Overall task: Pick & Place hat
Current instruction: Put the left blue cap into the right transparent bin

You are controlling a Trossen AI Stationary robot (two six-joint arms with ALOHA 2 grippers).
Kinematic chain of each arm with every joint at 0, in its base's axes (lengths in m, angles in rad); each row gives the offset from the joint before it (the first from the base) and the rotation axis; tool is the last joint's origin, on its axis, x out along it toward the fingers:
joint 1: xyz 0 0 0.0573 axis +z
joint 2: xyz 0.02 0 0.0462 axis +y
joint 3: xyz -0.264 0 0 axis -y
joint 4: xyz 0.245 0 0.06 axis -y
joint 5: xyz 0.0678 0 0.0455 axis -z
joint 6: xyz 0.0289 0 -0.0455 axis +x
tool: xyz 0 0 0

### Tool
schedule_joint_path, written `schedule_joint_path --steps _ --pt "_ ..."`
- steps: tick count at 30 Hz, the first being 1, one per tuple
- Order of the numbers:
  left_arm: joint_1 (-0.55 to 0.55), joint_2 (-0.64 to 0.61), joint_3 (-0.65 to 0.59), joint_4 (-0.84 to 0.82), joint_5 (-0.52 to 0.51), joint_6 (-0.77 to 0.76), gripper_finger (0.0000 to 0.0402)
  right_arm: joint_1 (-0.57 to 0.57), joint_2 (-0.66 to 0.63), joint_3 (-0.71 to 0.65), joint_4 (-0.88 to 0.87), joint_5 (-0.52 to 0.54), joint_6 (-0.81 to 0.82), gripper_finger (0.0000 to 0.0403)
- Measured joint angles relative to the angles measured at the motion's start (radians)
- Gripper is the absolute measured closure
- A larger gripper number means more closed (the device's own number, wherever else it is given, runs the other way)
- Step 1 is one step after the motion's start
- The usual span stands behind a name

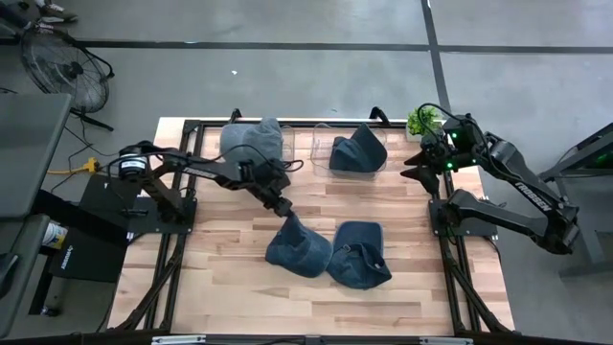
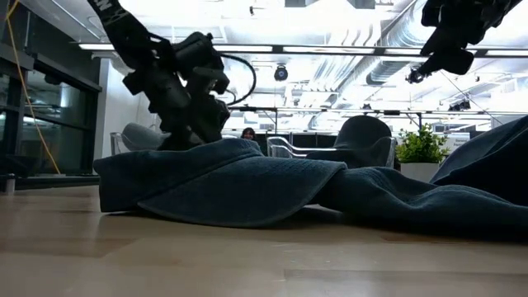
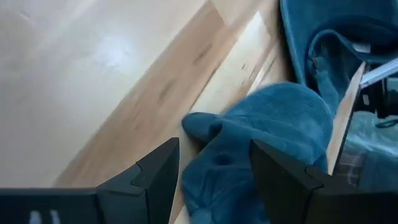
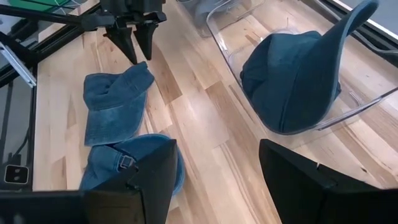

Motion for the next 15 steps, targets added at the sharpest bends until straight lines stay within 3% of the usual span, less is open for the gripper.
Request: schedule_joint_path --steps 15 --pt "-0.015 0.06 -0.003 0.144 0.184 -0.04 0.0208 0.0 0.0 0.0 0.001 0.003 0.014 0.0181"
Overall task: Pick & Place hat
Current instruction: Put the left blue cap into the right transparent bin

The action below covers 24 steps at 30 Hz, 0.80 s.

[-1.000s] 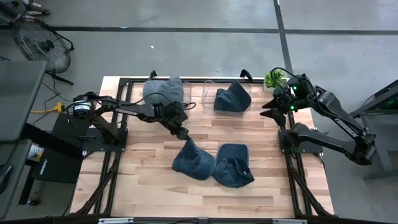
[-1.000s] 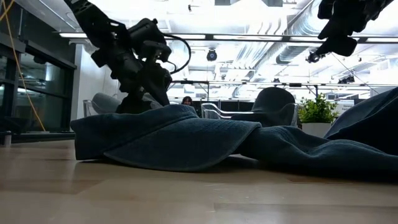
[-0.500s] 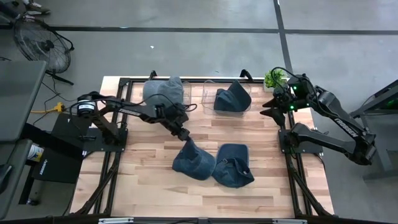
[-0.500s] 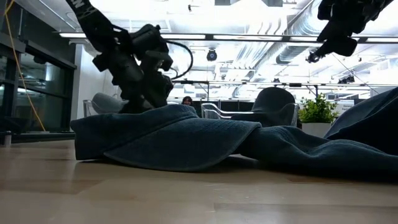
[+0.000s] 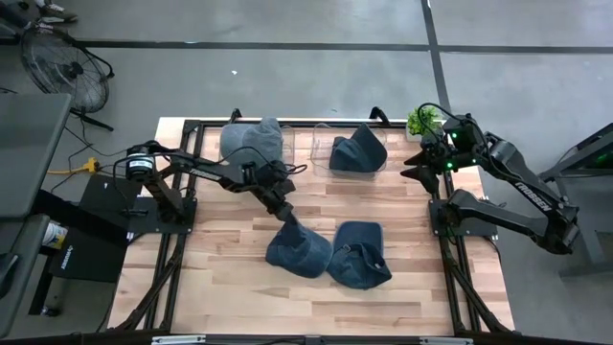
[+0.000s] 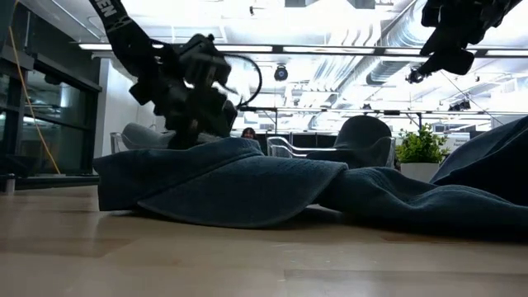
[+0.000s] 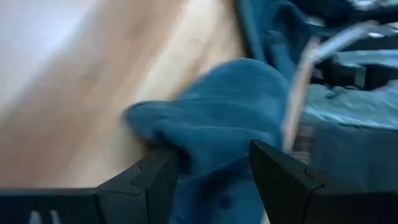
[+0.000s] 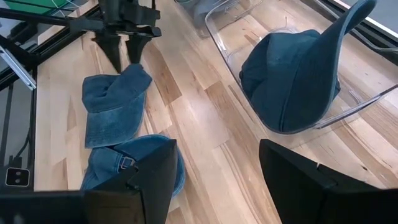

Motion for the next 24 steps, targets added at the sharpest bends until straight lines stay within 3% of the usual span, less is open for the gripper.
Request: schedule_joint_path --steps 10,14,20,24 --pt "-0.024 -0.002 0.003 0.029 0.035 -0.045 0.0215 0.0 0.0 0.0 0.001 0.001 0.0 0.0181" --pt "-0.024 -0.002 0.003 0.029 0.035 -0.059 0.0263 0.0 0.0 0.0 0.002 0.001 0.0 0.0181" --pt "-0.024 -0.002 0.003 0.029 0.033 -0.06 0.0387 0.0 0.0 0.0 0.002 0.001 0.0 0.0181" --pt "-0.024 -0.002 0.003 0.029 0.032 -0.058 0.0392 0.0 0.0 0.0 0.002 0.001 0.0 0.0181"
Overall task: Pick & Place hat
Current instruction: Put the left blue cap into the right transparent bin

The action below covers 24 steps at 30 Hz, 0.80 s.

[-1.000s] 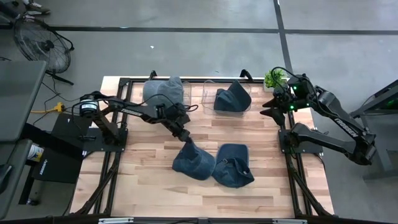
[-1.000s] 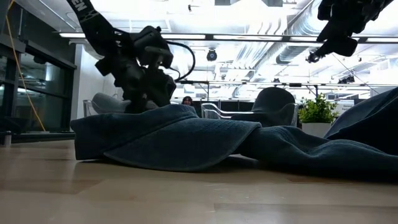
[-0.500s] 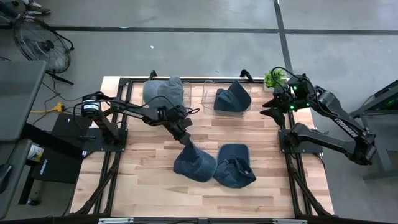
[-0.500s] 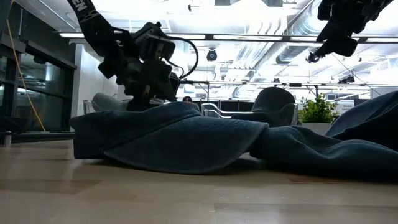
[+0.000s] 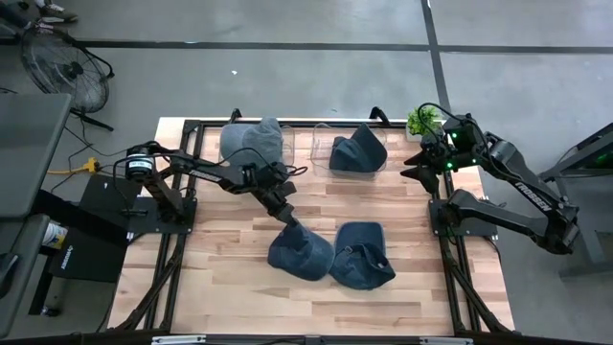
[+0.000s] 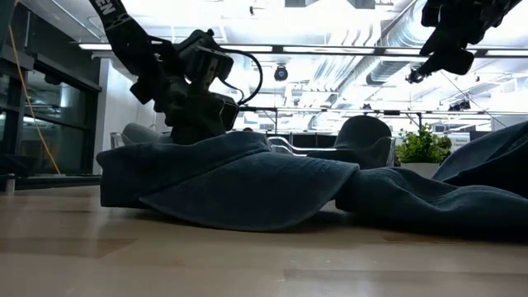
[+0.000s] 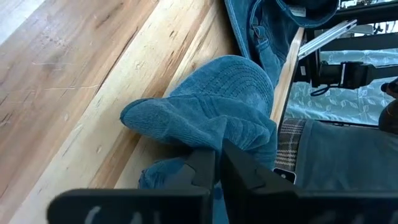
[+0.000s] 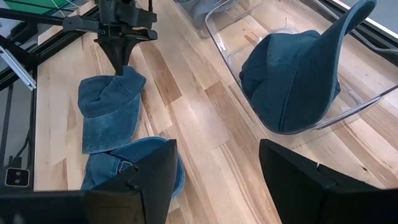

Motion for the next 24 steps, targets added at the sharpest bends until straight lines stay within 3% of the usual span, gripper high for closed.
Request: schedule_joint_path --steps 6,18,24 --pt "0.0 -0.016 0.035 -0.014 0.006 0.001 0.0398 0.0 0.0 0.0 0.0 -0.007 0.0 0.0181" --pt "0.0 -0.103 0.241 -0.307 0.005 0.077 0.04 0.0 0.0 0.0 0.001 -0.004 -0.002 0.0181" --pt "0.001 -0.105 0.373 -0.33 0.004 0.114 0.0401 0.0 0.0 0.0 0.004 -0.004 -0.008 0.0181"
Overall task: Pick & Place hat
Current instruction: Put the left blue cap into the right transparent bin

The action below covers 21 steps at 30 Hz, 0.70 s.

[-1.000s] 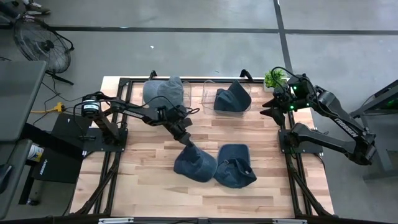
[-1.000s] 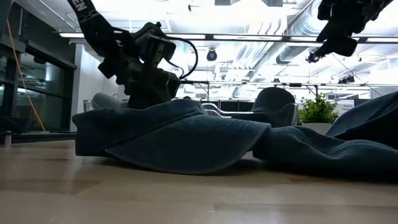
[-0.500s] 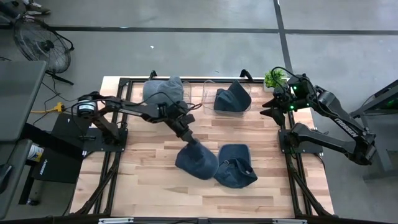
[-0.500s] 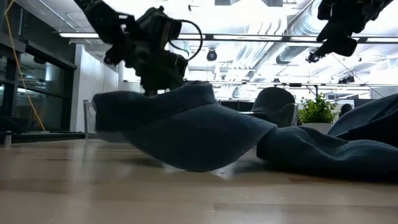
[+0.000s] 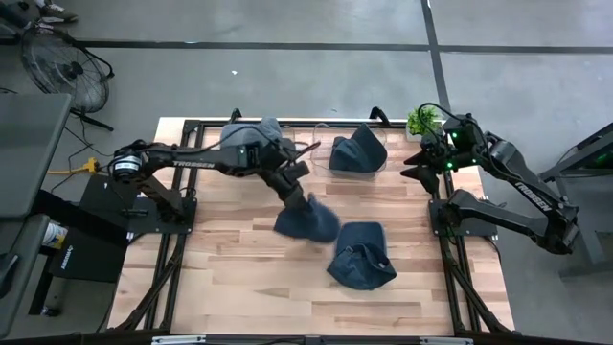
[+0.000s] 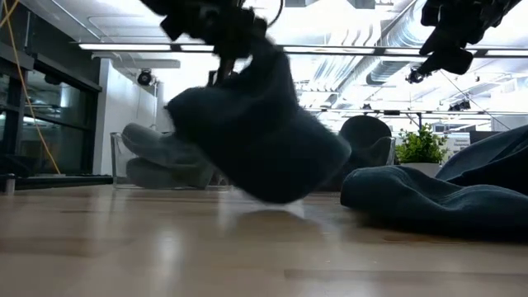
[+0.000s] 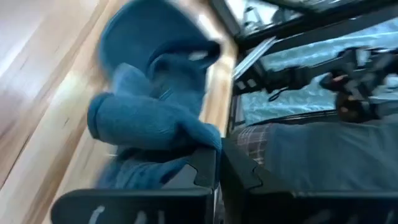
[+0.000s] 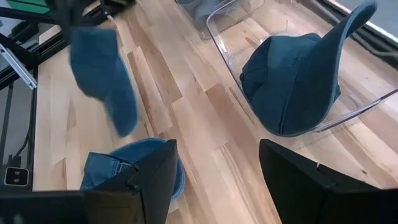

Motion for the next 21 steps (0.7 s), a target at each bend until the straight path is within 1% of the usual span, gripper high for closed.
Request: schedule_joint_path --steps 3,6,16,21 --pt "0.0 0.0 0.079 -0.006 -0.004 0.023 0.0401 0.0 0.0 0.0 0.004 0.0 -0.003 0.0181" --pt "0.001 0.0 0.158 -0.017 -0.035 0.055 0.0401 0.0 0.0 0.0 0.033 -0.012 0.0 0.0181" --pt "0.044 0.0 0.384 -0.016 -0.171 0.185 0.0401 0.0 0.001 0.0 0.276 -0.136 -0.002 0.0181" --pt "0.06 0.0 0.46 -0.013 -0.256 0.263 0.0402 0.0 0.027 0.0 0.376 -0.25 0.014 0.0181"
